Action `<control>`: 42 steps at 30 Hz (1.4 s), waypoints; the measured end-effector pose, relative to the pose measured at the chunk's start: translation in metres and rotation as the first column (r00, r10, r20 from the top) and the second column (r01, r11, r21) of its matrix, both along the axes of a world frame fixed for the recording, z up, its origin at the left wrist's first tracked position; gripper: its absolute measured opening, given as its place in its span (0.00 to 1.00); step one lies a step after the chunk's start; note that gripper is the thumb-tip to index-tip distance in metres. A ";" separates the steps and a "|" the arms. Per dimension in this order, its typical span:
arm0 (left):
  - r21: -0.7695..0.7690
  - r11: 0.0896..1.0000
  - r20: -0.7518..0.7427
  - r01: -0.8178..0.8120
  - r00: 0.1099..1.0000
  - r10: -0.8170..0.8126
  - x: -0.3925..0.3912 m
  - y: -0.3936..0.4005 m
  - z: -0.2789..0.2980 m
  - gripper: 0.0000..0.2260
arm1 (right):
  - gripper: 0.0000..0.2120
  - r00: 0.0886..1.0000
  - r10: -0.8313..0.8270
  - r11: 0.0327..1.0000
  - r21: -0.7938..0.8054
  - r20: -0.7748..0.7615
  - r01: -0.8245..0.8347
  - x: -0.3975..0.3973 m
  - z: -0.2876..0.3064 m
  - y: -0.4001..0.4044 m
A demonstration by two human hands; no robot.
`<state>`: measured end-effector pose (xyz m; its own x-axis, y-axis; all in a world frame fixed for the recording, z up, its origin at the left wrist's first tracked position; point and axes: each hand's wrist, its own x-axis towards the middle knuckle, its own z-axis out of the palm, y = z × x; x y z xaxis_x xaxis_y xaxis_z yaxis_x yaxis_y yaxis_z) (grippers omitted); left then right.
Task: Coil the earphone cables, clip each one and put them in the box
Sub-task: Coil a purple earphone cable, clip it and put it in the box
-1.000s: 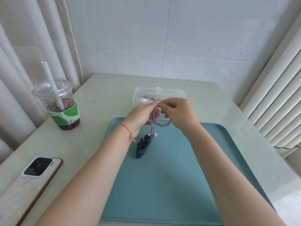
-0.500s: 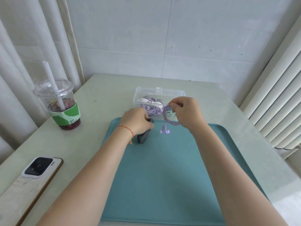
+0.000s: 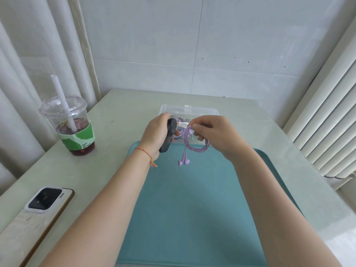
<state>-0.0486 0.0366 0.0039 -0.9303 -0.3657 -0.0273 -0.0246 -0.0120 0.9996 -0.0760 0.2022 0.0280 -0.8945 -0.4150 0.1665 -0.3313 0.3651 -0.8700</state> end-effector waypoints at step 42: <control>-0.095 0.955 0.109 0.280 0.957 -0.270 0.016 0.022 0.010 0.26 | 0.07 0.987 -0.111 0.994 -0.030 -0.119 0.108 0.010 0.003 -0.011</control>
<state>-0.0327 0.0583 0.0141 -0.9904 -0.1014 -0.0939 -0.1056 0.1164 0.9876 -0.0661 0.1908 0.0307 -0.9073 -0.3101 0.2841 -0.3931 0.3851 -0.8350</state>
